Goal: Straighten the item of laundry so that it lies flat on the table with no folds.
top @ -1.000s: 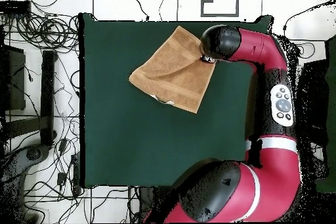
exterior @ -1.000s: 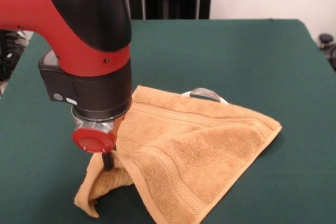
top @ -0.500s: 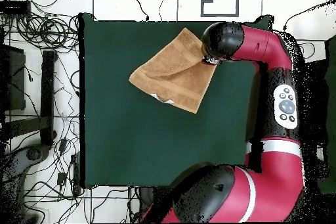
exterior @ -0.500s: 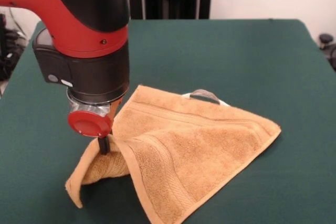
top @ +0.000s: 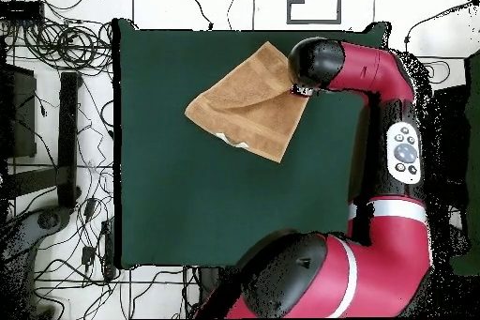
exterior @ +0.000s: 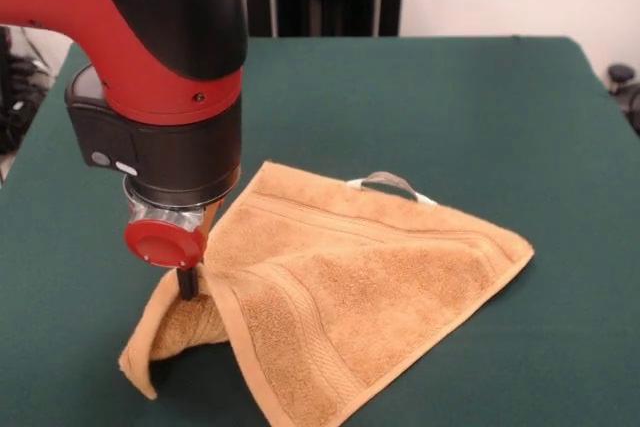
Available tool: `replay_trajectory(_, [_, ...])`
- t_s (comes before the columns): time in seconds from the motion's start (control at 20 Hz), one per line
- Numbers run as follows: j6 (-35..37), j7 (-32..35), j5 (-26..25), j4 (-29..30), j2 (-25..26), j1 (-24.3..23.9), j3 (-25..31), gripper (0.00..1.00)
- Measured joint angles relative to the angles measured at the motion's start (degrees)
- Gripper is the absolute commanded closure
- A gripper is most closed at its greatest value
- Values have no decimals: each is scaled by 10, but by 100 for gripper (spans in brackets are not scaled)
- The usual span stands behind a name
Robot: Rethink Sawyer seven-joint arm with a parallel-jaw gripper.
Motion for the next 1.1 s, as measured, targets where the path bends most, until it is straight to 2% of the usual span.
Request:
replay_trajectory(0.2, [-28, 0, 4, 5, 2, -4, 0, 100])
replay_trajectory(0.8, [-201, 0, 28, 77, 13, -61, 15, 100])
replay_trajectory(1.1, [-221, 0, 28, 95, 15, -79, 30, 100])
